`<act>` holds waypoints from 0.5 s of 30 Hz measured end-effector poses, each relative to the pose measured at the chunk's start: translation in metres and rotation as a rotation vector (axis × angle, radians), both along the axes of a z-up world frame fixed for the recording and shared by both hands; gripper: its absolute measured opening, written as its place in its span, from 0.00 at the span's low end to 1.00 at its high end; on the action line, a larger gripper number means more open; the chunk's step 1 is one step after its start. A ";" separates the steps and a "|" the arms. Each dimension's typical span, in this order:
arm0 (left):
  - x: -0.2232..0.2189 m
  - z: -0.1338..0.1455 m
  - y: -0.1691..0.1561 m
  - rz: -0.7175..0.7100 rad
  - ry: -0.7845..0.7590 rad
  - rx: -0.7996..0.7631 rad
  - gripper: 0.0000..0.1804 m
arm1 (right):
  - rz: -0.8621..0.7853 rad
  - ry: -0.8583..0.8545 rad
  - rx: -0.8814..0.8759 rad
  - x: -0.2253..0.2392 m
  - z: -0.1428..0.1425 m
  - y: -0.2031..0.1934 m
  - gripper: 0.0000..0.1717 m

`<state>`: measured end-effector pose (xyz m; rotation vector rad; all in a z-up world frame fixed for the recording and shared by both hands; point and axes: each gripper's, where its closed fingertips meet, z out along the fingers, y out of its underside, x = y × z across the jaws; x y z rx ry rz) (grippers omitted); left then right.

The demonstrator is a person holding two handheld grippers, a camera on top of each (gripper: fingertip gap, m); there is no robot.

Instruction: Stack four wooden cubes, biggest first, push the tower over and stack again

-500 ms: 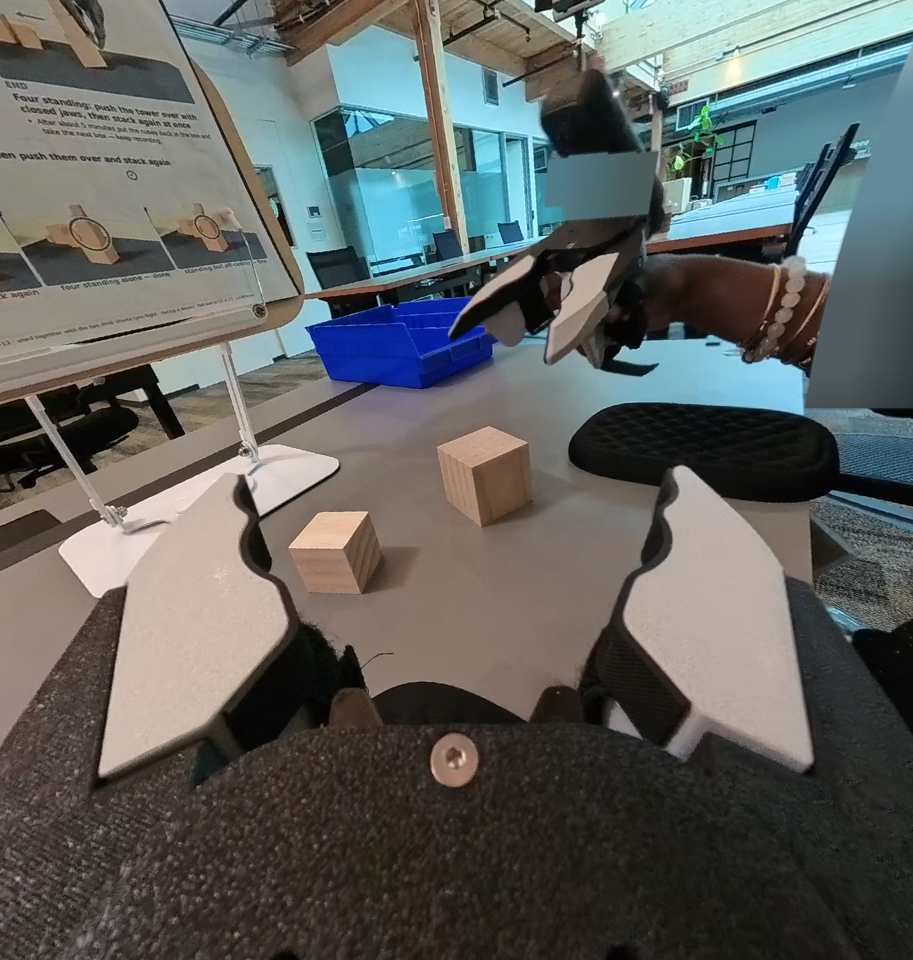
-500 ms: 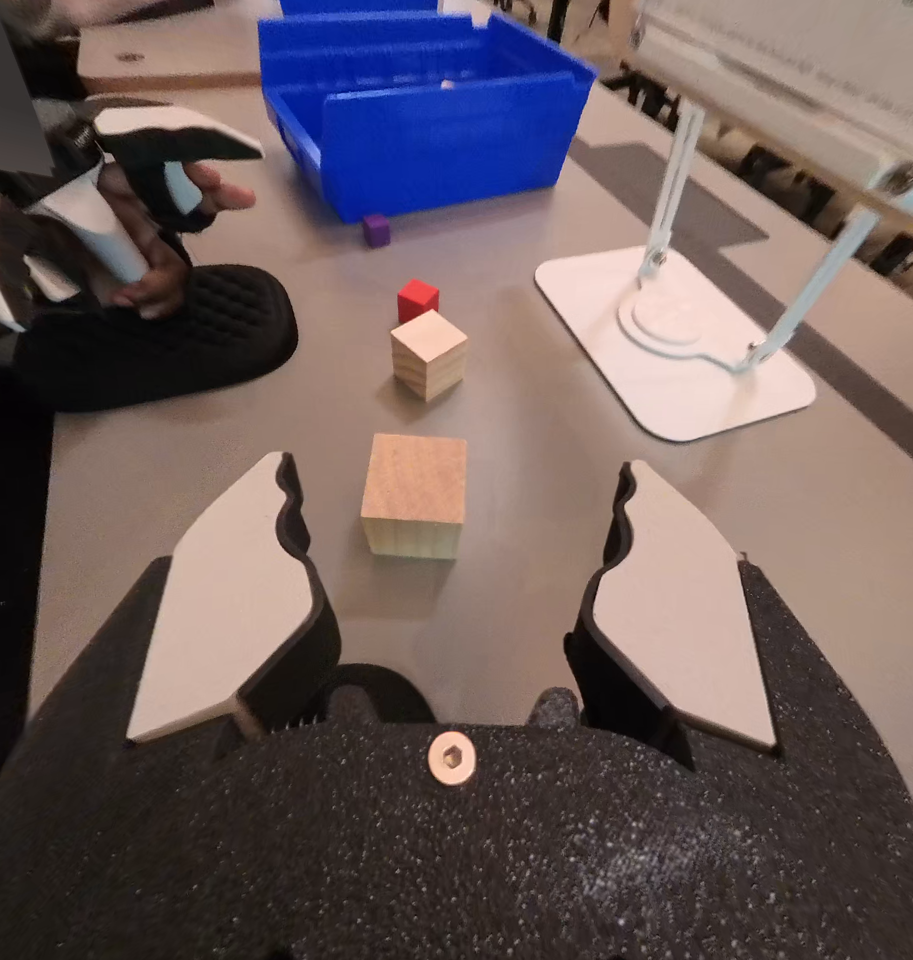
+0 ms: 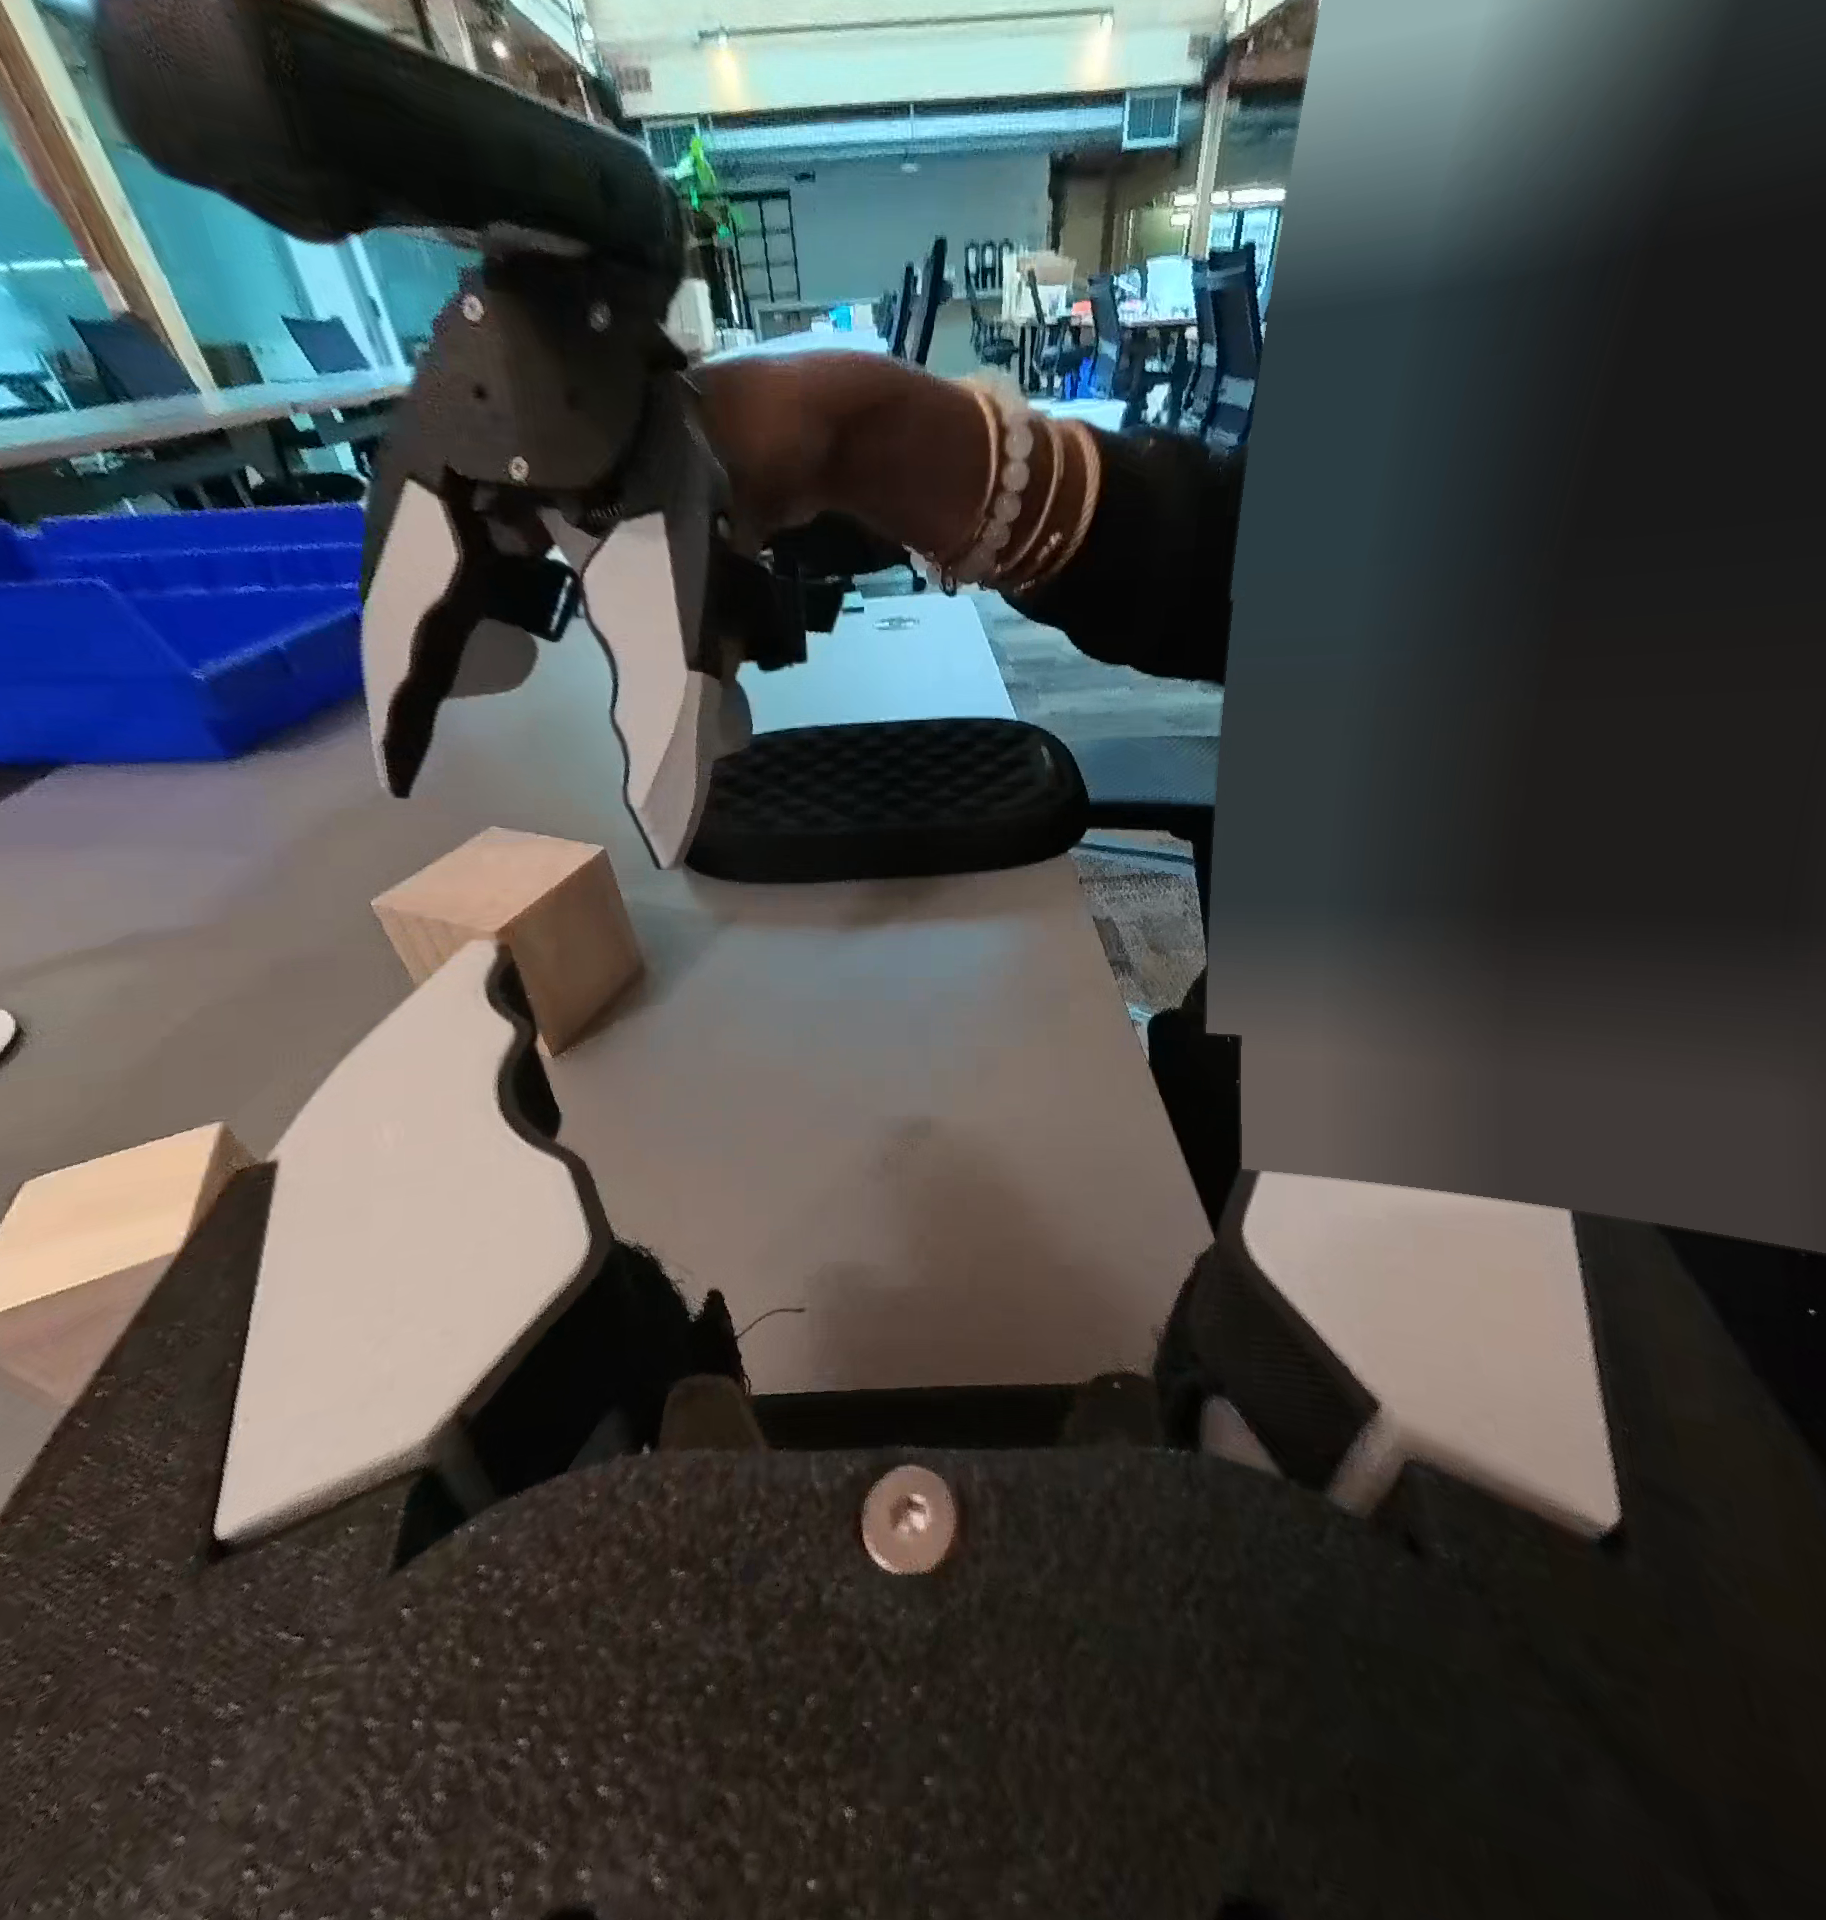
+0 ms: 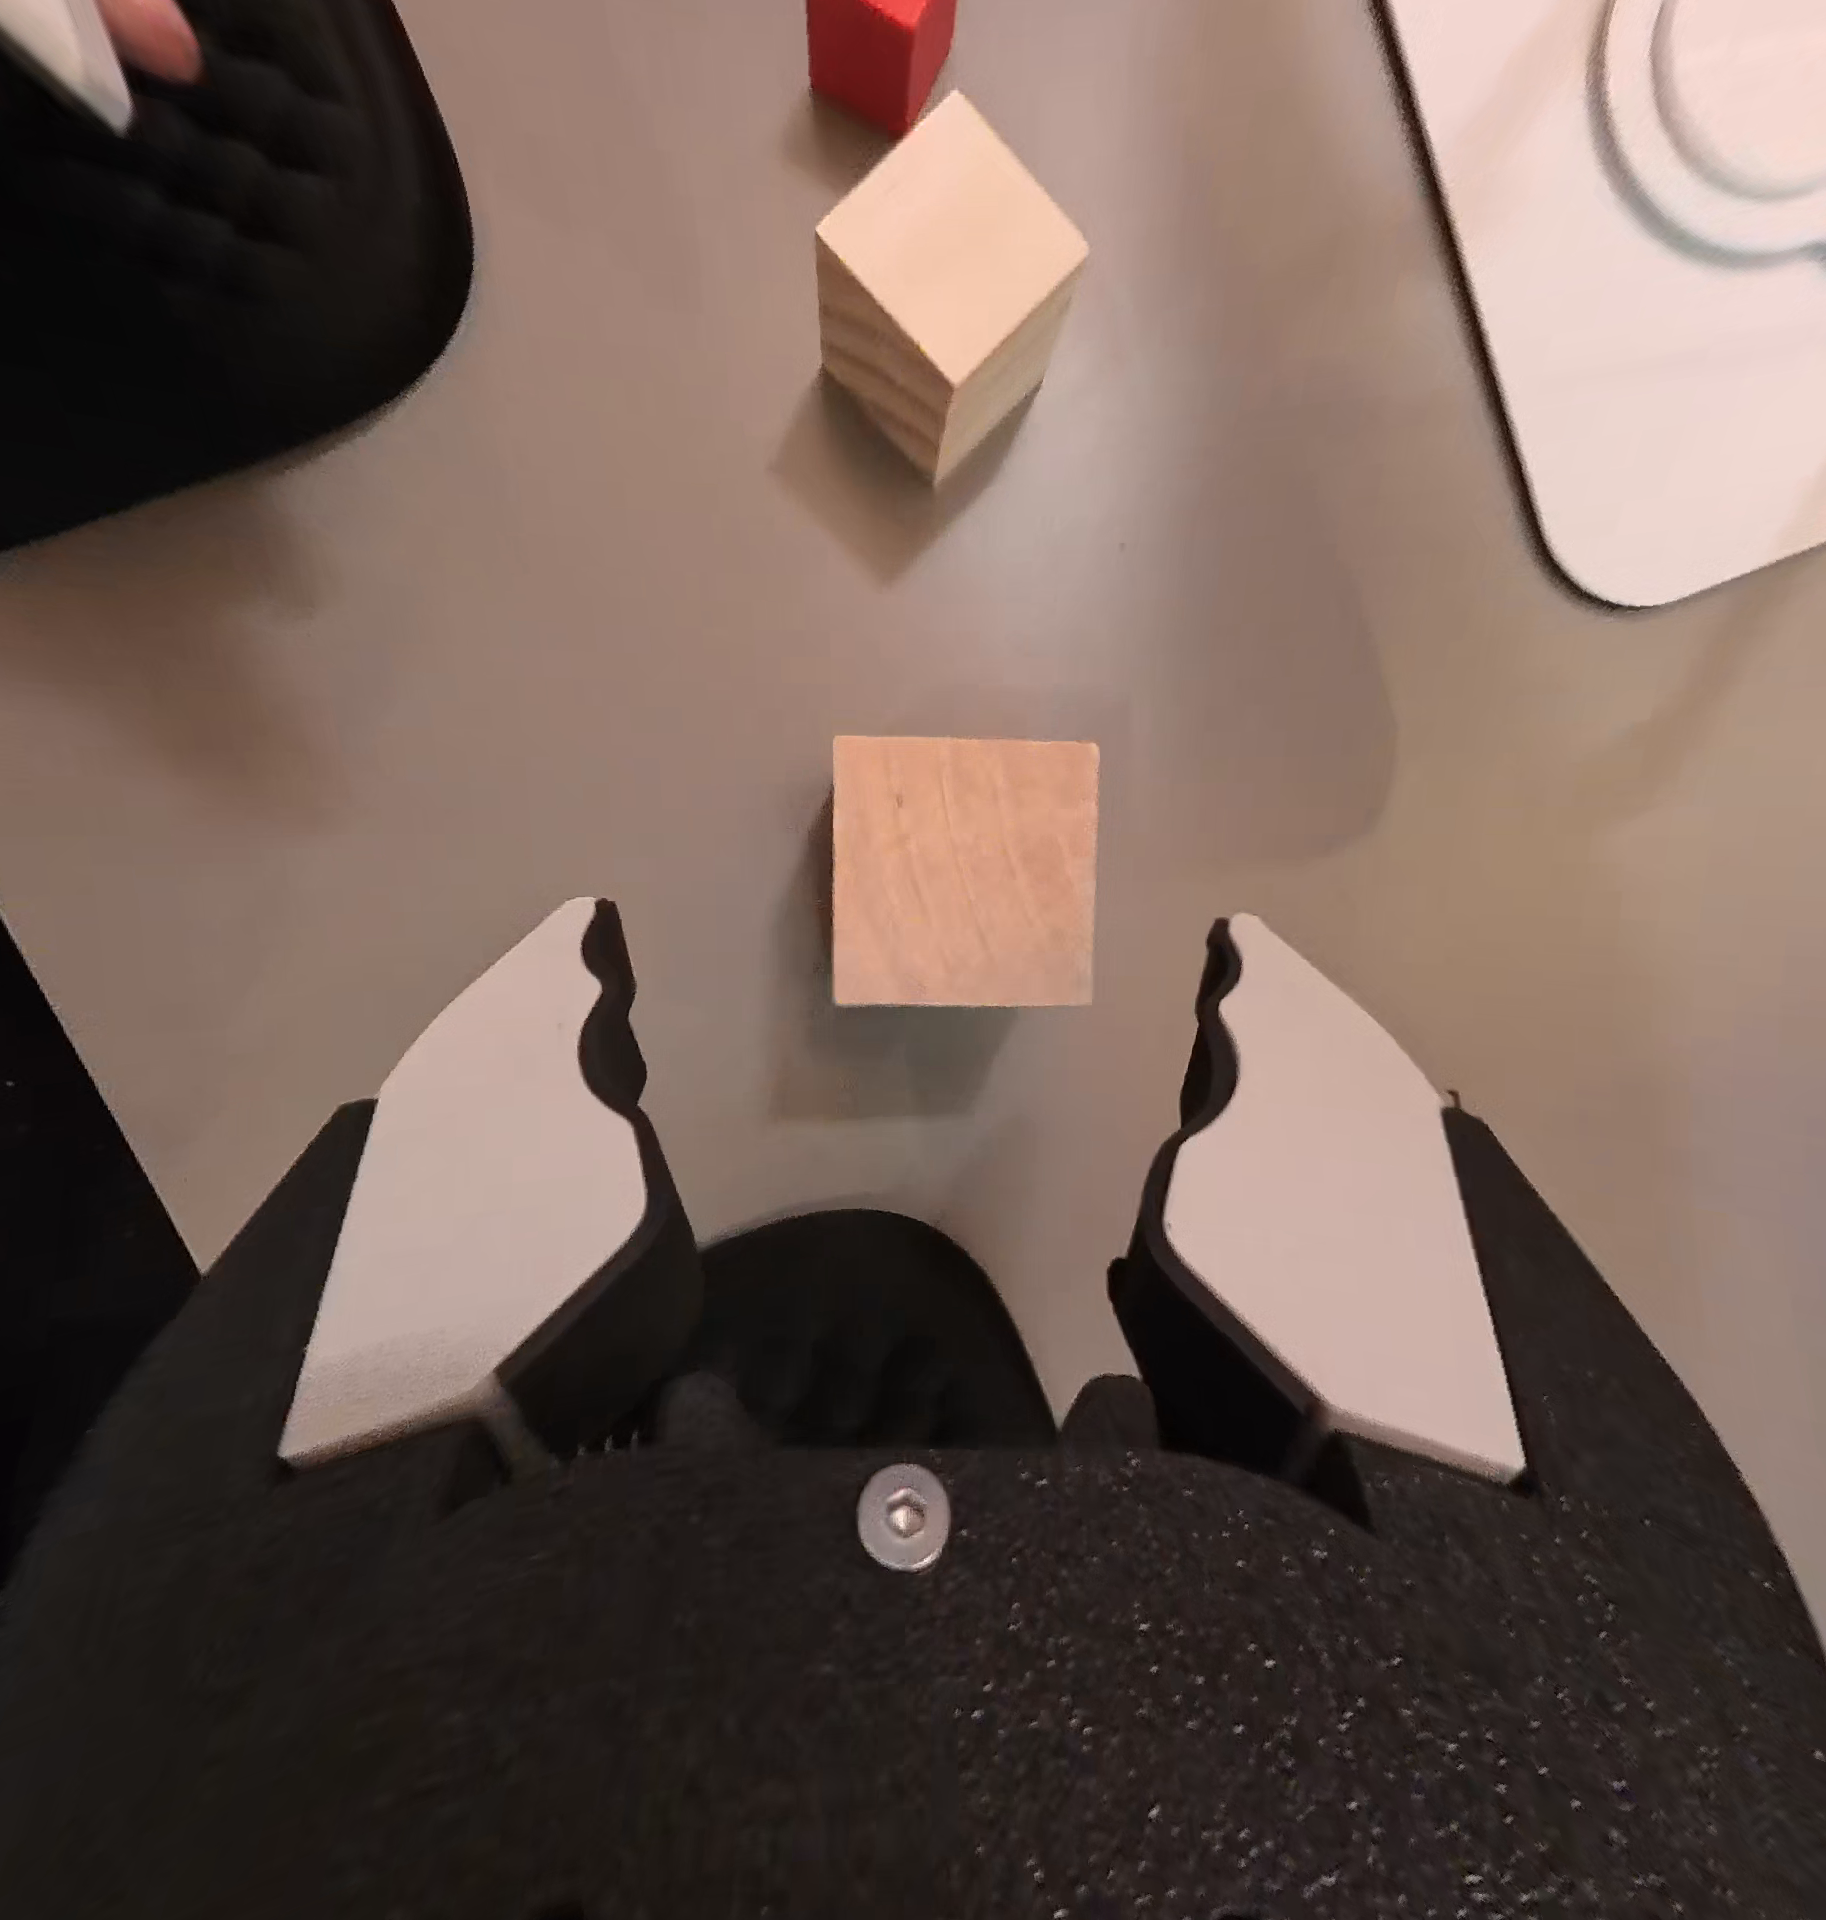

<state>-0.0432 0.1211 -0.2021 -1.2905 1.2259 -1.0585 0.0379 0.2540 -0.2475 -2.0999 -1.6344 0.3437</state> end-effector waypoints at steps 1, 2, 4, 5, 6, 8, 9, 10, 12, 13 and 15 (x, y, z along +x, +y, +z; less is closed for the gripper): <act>0.001 -0.001 0.000 0.002 0.010 0.005 0.76 | -0.007 -0.017 -0.009 -0.003 -0.002 -0.001 0.59; 0.001 -0.001 0.000 0.008 0.012 0.012 0.76 | -0.017 -0.038 -0.008 -0.006 -0.004 0.000 0.56; 0.000 0.000 0.001 0.023 -0.003 0.023 0.76 | -0.031 -0.093 0.016 -0.007 -0.010 0.006 0.54; -0.001 0.002 0.001 0.028 -0.014 0.026 0.76 | -0.031 -0.111 0.017 -0.007 -0.013 0.009 0.52; -0.002 0.003 0.002 0.035 -0.023 0.027 0.75 | -0.027 -0.118 0.004 -0.009 -0.016 0.011 0.50; -0.003 0.004 0.003 0.045 -0.033 0.024 0.75 | -0.004 -0.125 -0.054 -0.011 -0.023 0.010 0.40; -0.003 0.004 0.004 0.052 -0.035 0.020 0.75 | 0.018 -0.128 -0.077 -0.011 -0.026 0.010 0.38; -0.004 0.004 0.006 0.062 -0.037 0.016 0.76 | 0.033 -0.127 -0.076 -0.011 -0.027 0.013 0.34; -0.005 0.006 0.010 0.090 -0.047 0.010 0.76 | 0.085 -0.107 -0.096 -0.012 -0.024 0.010 0.34; -0.006 0.006 0.012 0.105 -0.051 0.007 0.76 | 0.113 -0.079 -0.088 -0.015 -0.020 0.007 0.33; -0.006 0.006 0.013 0.115 -0.056 0.011 0.76 | 0.197 -0.022 -0.071 -0.024 -0.006 -0.009 0.33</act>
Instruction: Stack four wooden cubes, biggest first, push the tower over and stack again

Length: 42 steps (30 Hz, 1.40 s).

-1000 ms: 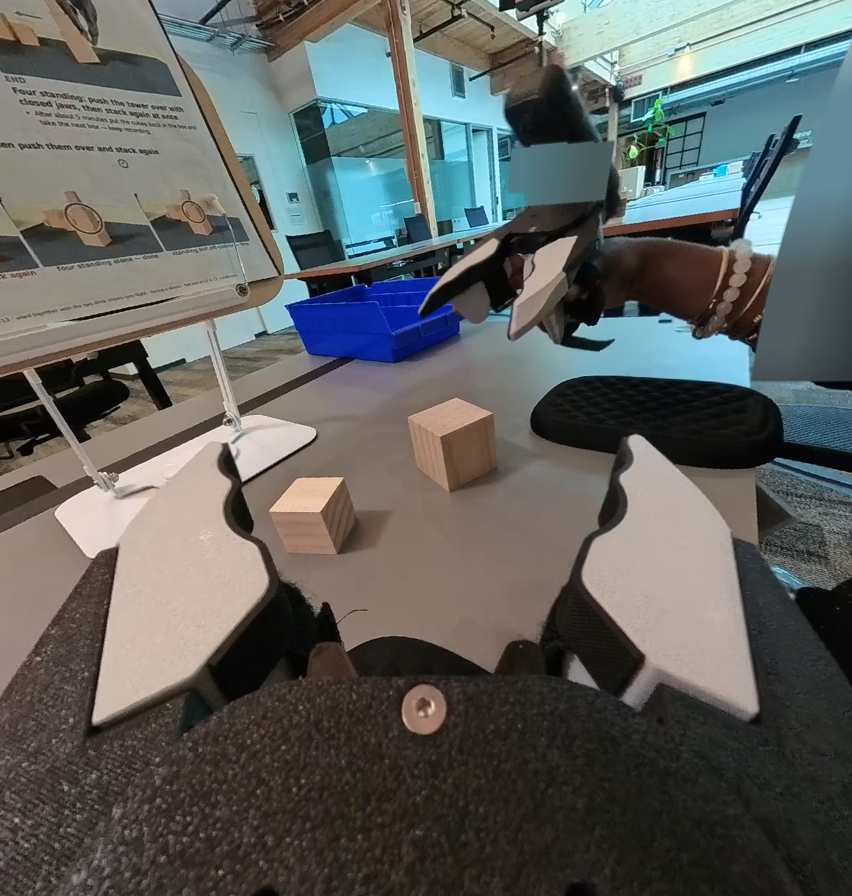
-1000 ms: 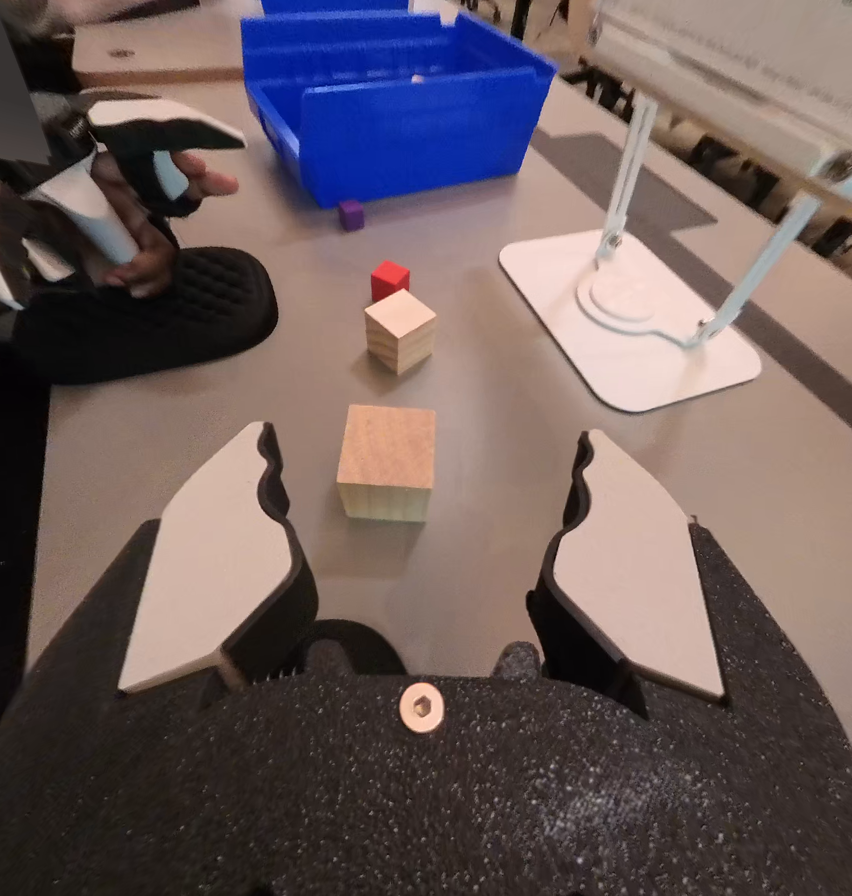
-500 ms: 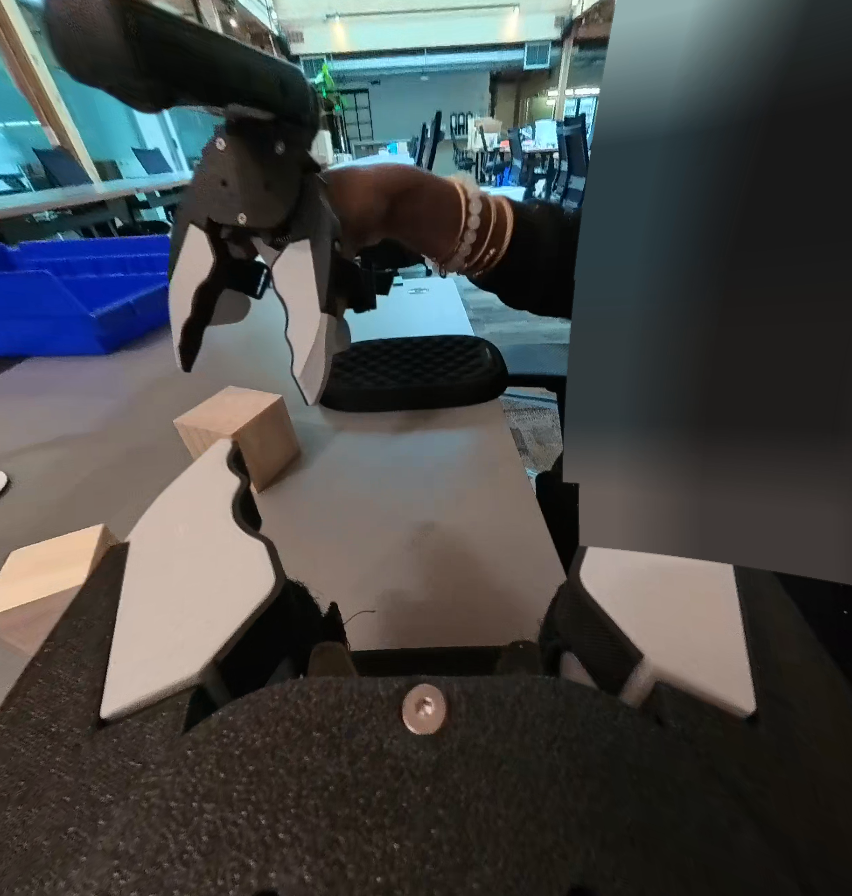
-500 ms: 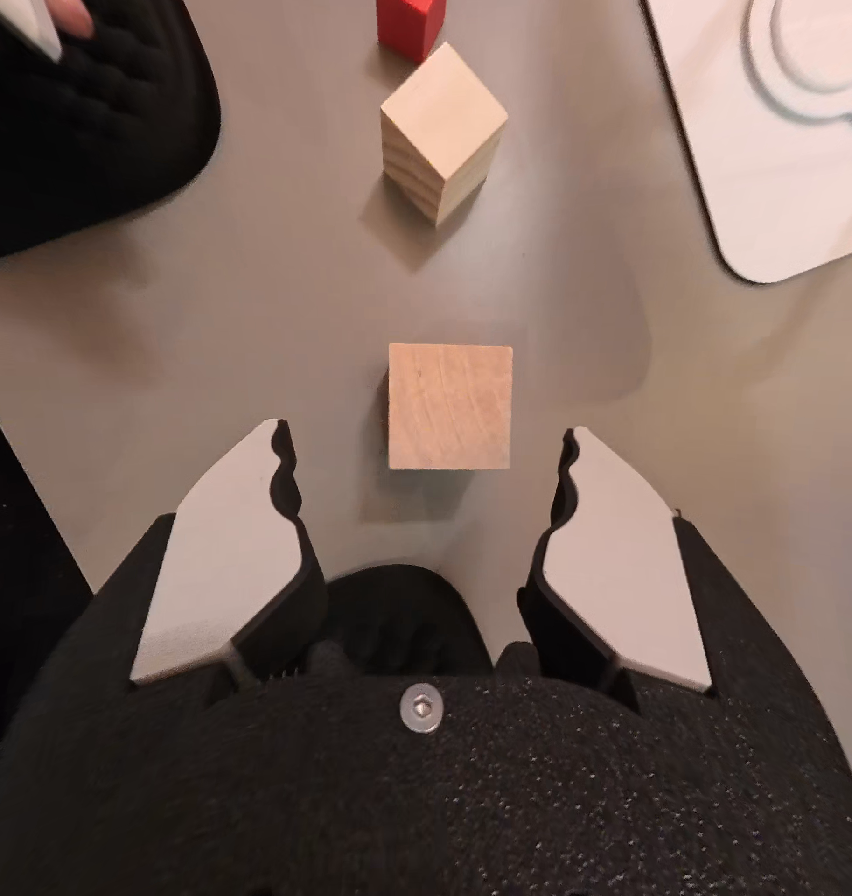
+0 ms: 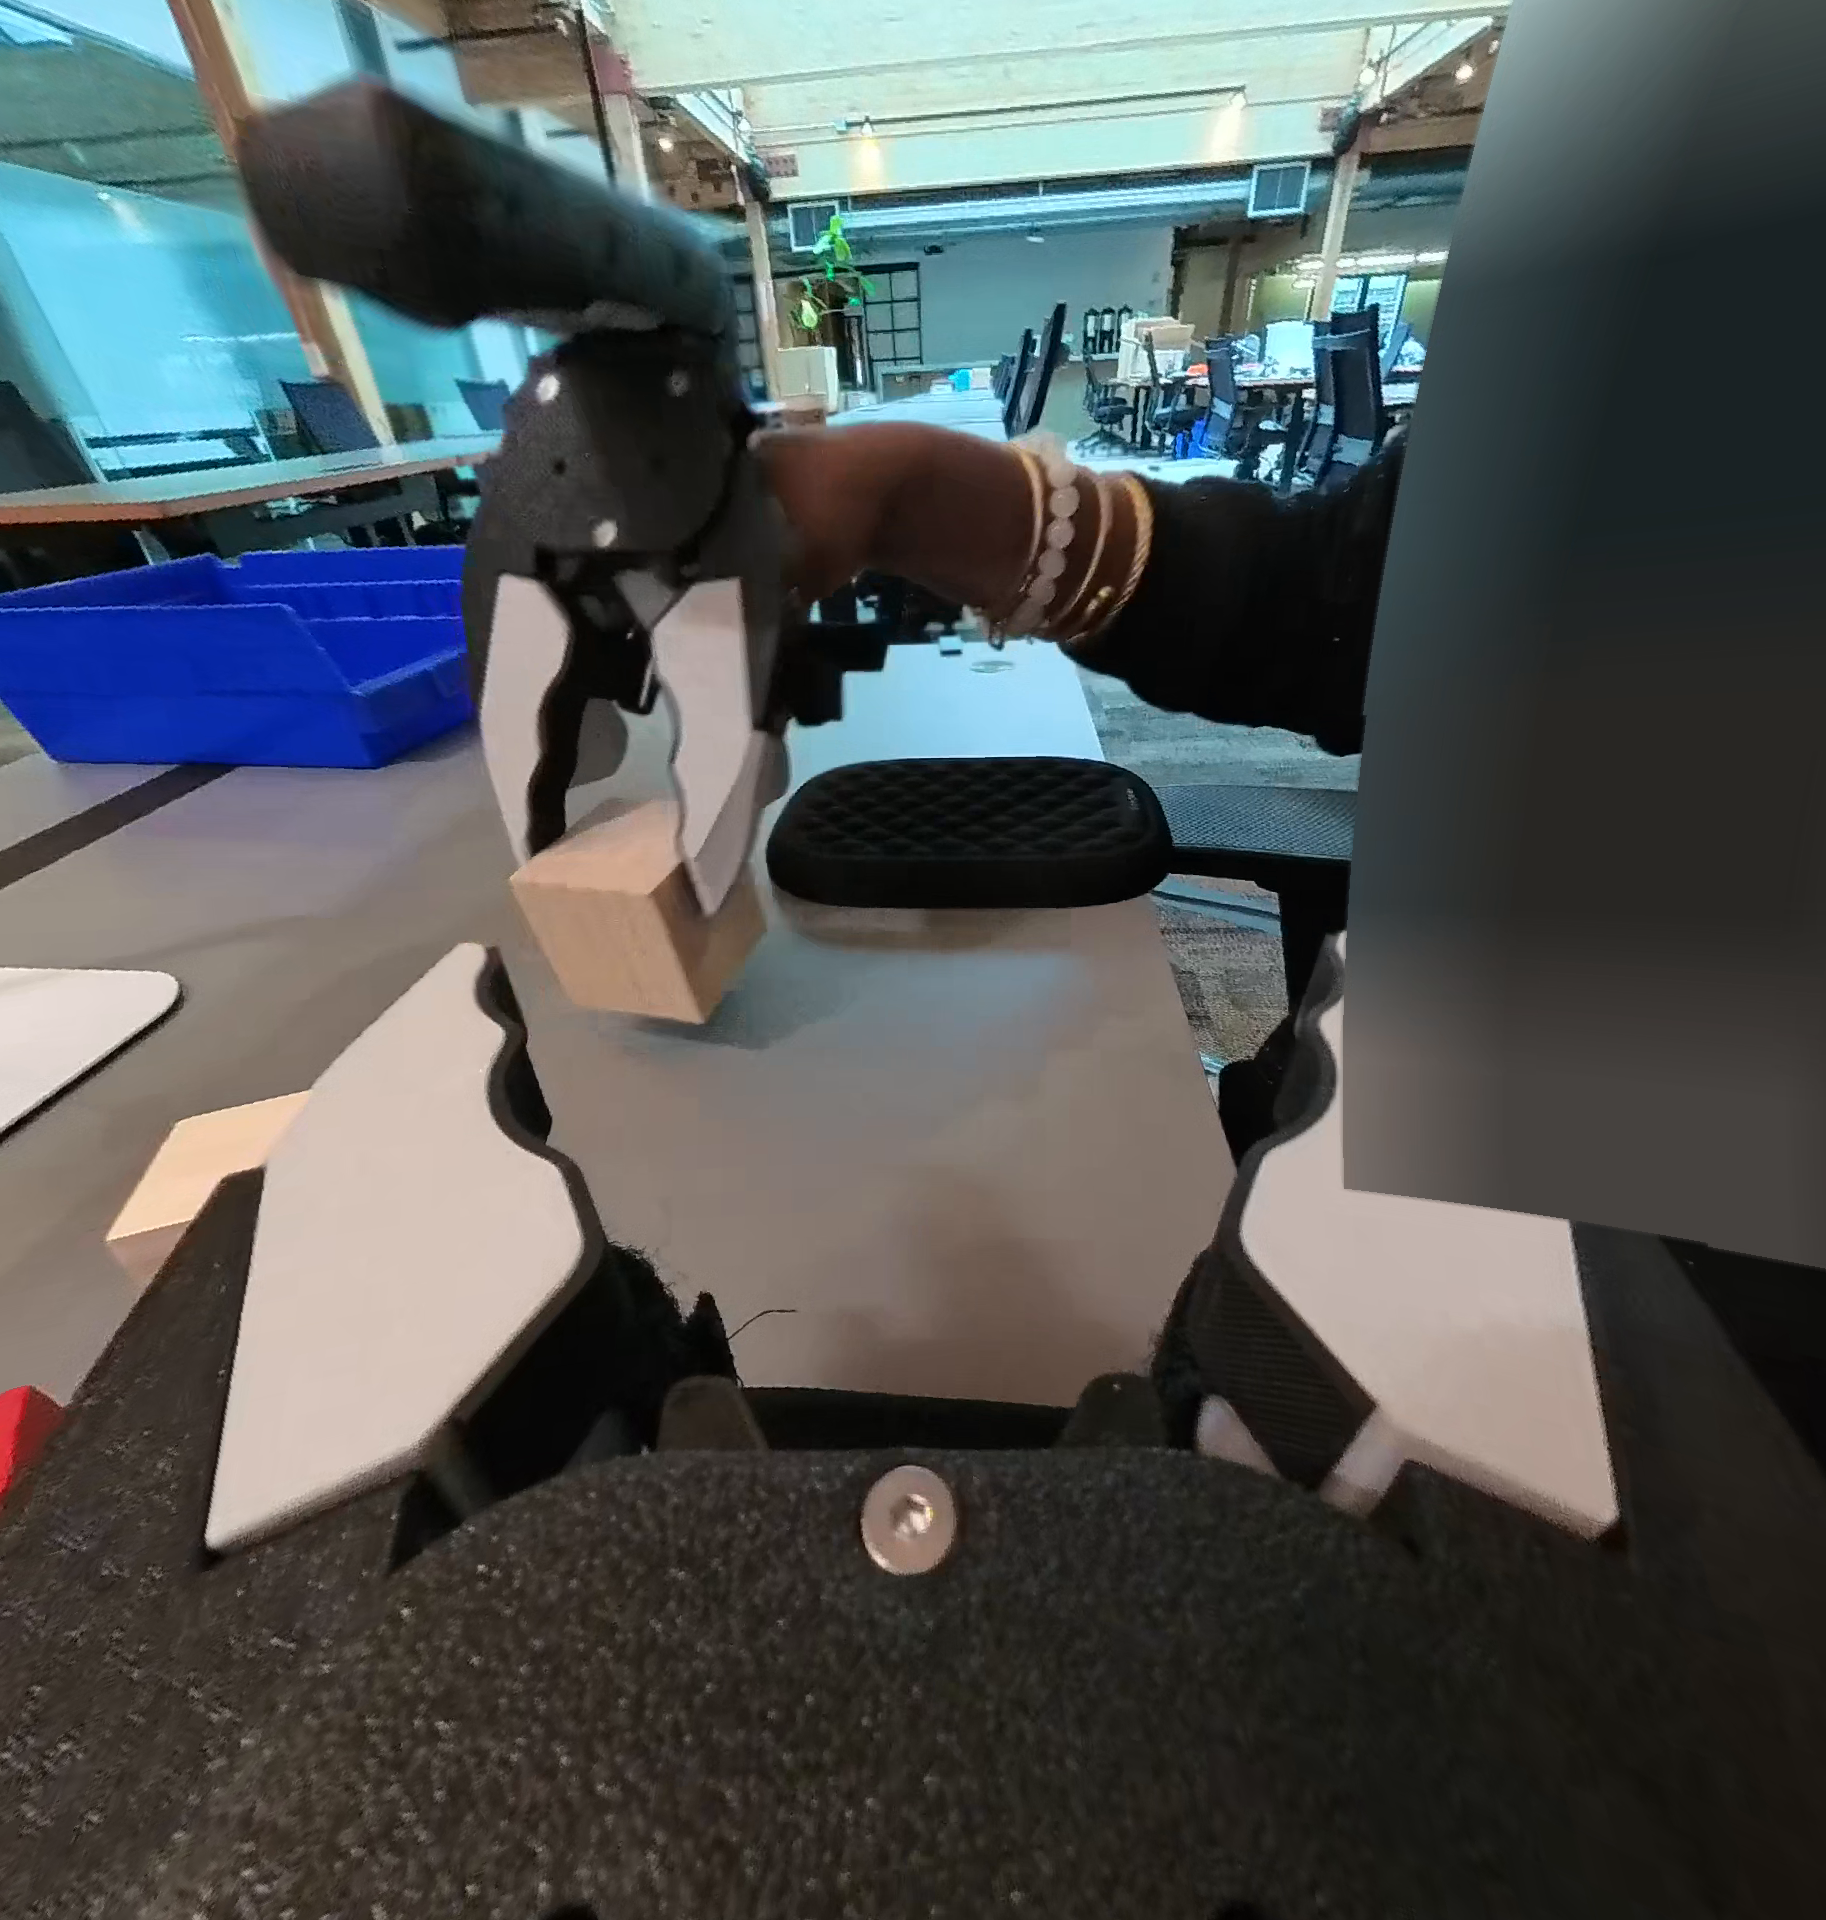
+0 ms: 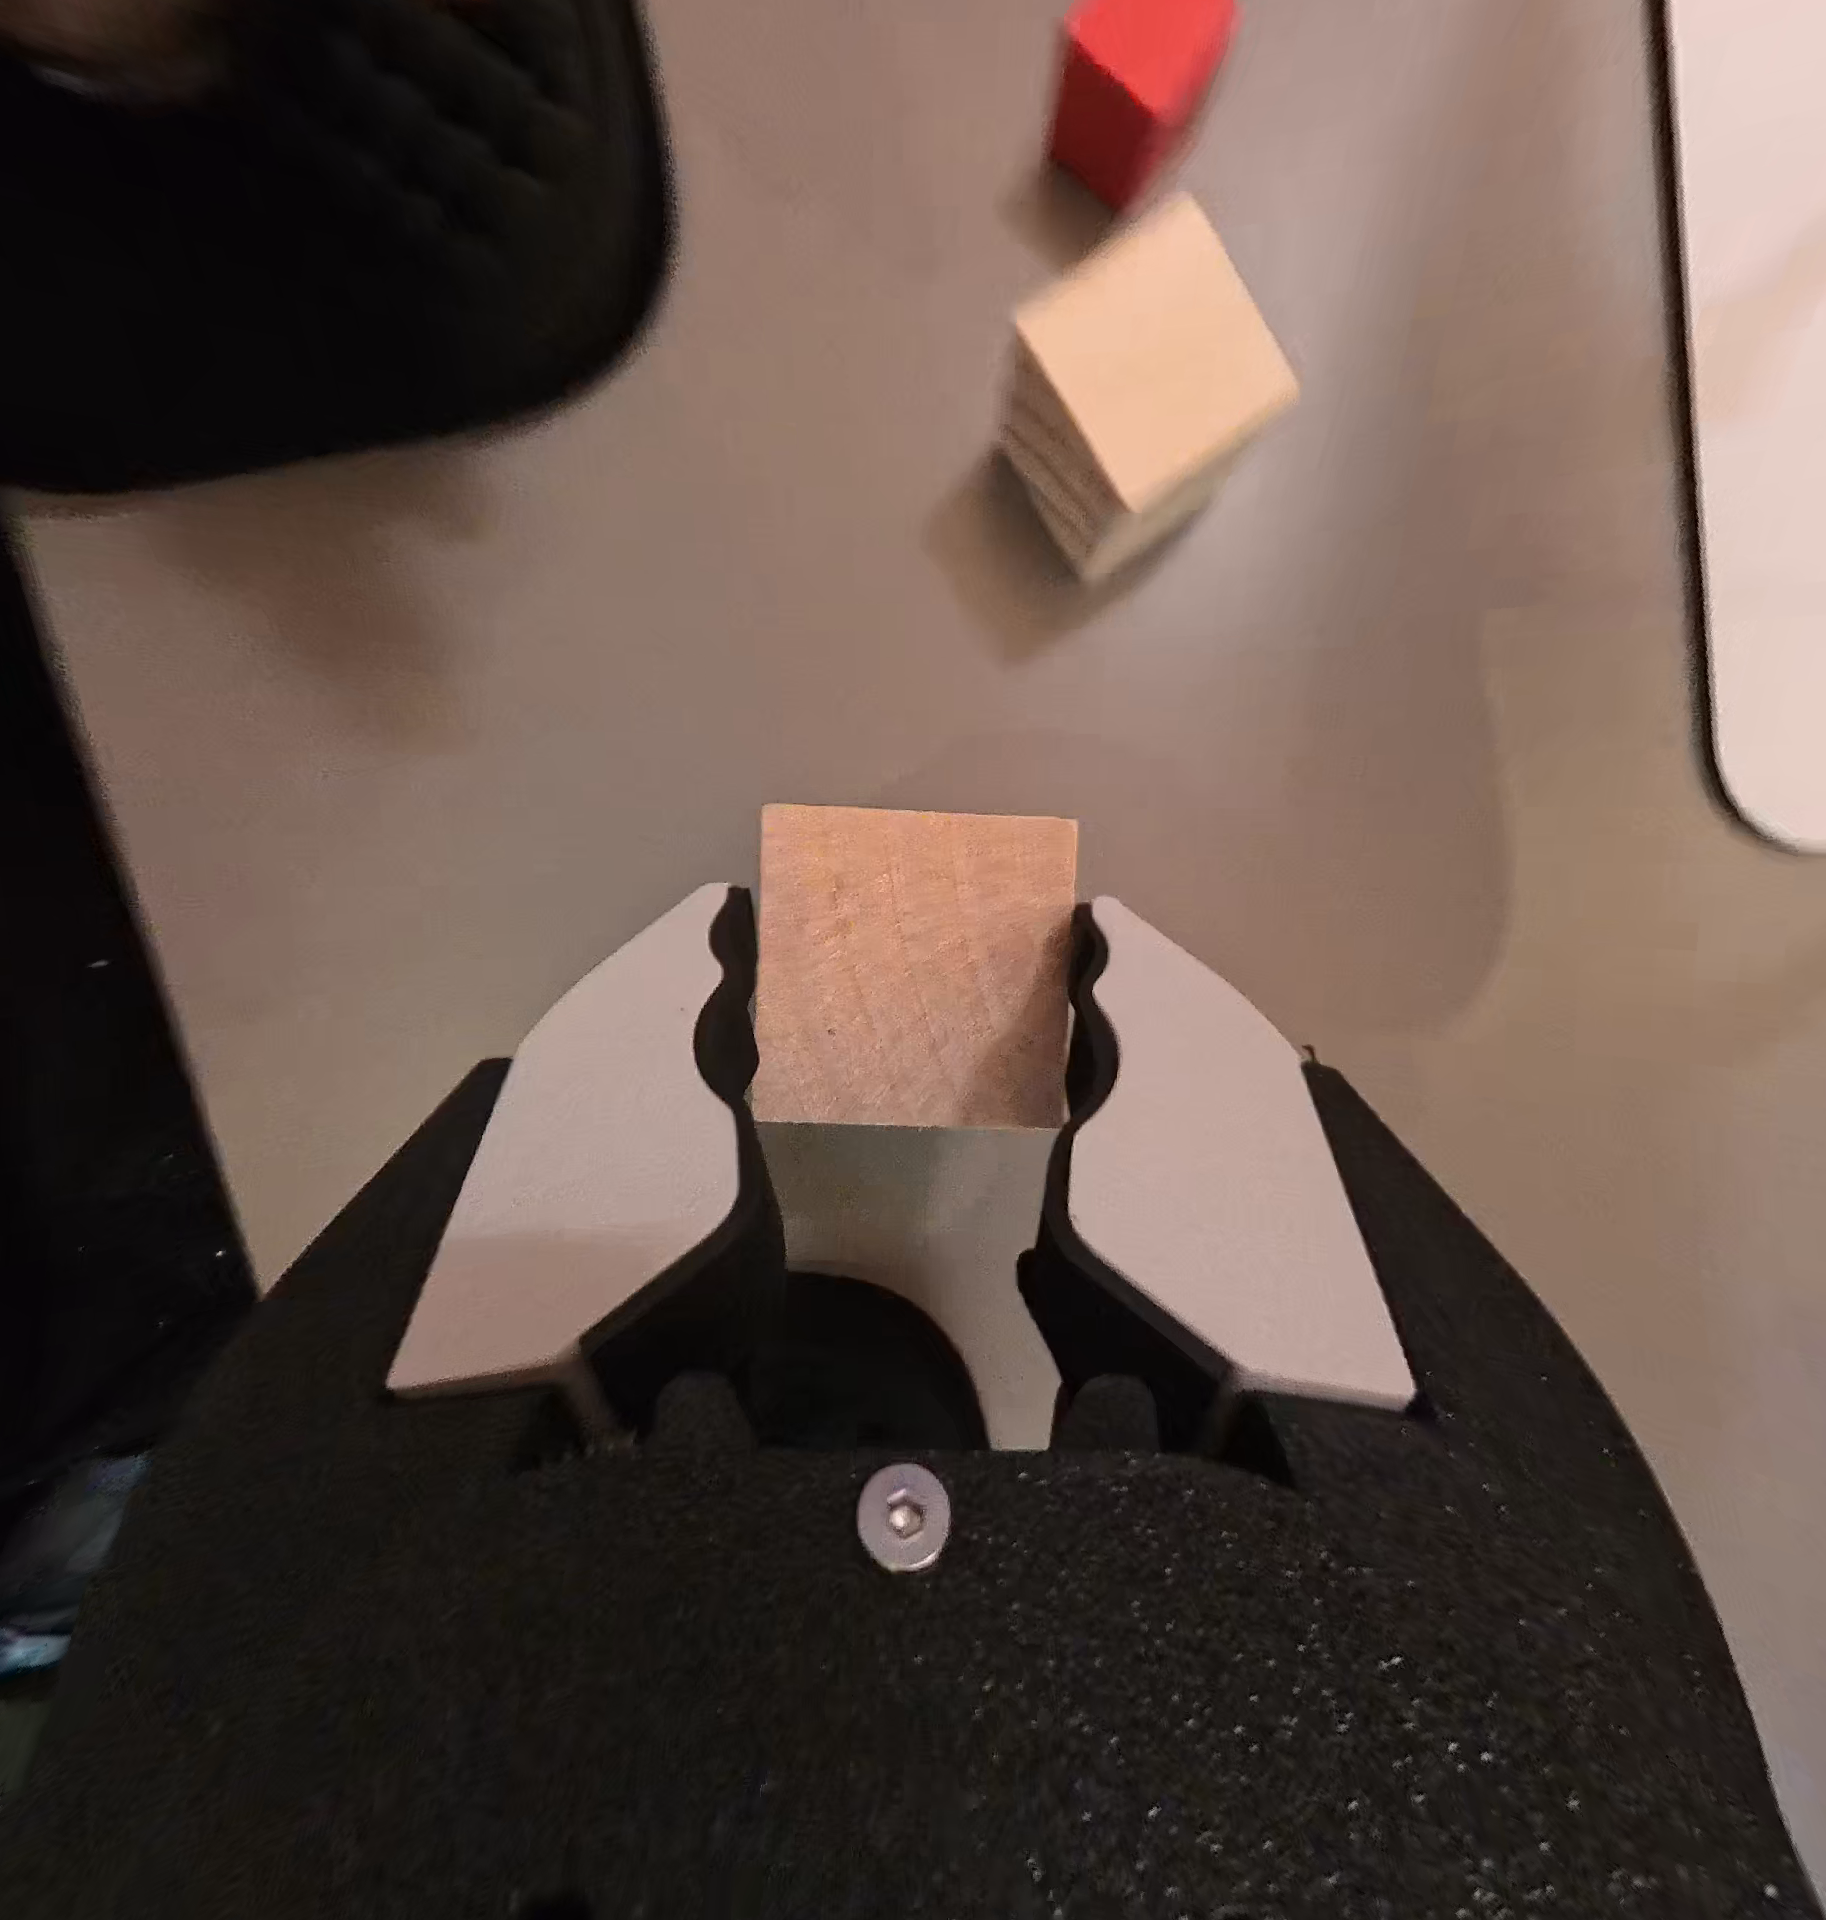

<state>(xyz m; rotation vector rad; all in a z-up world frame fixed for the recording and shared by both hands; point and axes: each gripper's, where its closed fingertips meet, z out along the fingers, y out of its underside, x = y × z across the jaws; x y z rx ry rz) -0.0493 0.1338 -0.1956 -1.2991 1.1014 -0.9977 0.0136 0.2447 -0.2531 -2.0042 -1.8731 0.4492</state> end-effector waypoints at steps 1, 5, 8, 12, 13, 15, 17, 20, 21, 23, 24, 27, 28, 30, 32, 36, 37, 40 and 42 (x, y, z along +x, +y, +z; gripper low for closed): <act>0.000 0.000 0.001 0.003 0.001 -0.002 0.76 | 0.044 0.027 0.006 -0.005 0.008 -0.011 0.33; 0.000 -0.001 0.002 0.014 0.007 -0.008 0.76 | 0.193 0.066 0.014 -0.025 0.027 -0.059 0.34; 0.000 -0.001 0.004 0.038 0.010 0.003 0.76 | 0.234 0.051 0.031 -0.033 0.022 -0.079 0.34; -0.001 0.000 0.005 0.048 0.003 0.004 0.75 | 0.224 0.014 0.050 -0.035 0.004 -0.083 0.34; -0.001 0.000 0.005 0.048 0.000 0.003 0.75 | 0.222 0.009 0.040 -0.035 0.001 -0.084 0.34; -0.001 0.000 0.005 0.048 -0.002 0.005 0.75 | 0.227 0.016 0.023 -0.037 -0.003 -0.087 0.33; -0.001 0.000 0.005 0.047 -0.003 0.005 0.75 | 0.229 0.027 0.018 -0.038 -0.005 -0.088 0.34; -0.001 0.000 0.005 0.044 -0.005 0.003 0.75 | 0.228 0.052 0.011 -0.041 -0.005 -0.090 0.34; -0.001 0.000 0.005 0.045 -0.005 0.002 0.75 | 0.227 0.057 0.008 -0.041 -0.007 -0.091 0.34; -0.001 0.001 0.005 0.045 -0.006 0.003 0.75 | 0.224 0.050 -0.001 -0.040 -0.011 -0.092 0.34; -0.001 0.000 0.005 0.045 -0.004 0.004 0.75 | 0.223 0.045 -0.004 -0.040 -0.013 -0.092 0.34; -0.001 0.000 0.004 0.041 0.000 0.008 0.75 | 0.217 0.043 -0.011 -0.039 -0.017 -0.092 0.34; -0.001 0.000 0.003 0.039 0.000 0.010 0.75 | 0.216 0.049 -0.019 -0.039 -0.017 -0.093 0.34; -0.001 0.001 0.003 0.039 -0.004 0.010 0.75 | 0.230 0.076 -0.033 -0.039 -0.010 -0.095 0.38; -0.001 0.001 0.004 0.041 -0.007 0.008 0.75 | 0.262 0.130 -0.030 -0.042 0.010 -0.092 0.41; -0.001 0.001 0.004 0.043 -0.005 0.007 0.75 | 0.423 0.198 0.081 -0.053 0.055 -0.062 0.47; -0.001 0.001 0.004 0.045 -0.005 0.007 0.75 | 0.483 0.206 0.127 -0.058 0.062 -0.052 0.48; -0.002 0.001 0.005 0.050 -0.008 0.007 0.74 | 0.582 0.180 0.162 -0.074 0.067 -0.023 0.44; -0.002 0.001 0.005 0.052 -0.010 0.006 0.74 | 0.593 0.114 0.146 -0.082 0.054 -0.001 0.44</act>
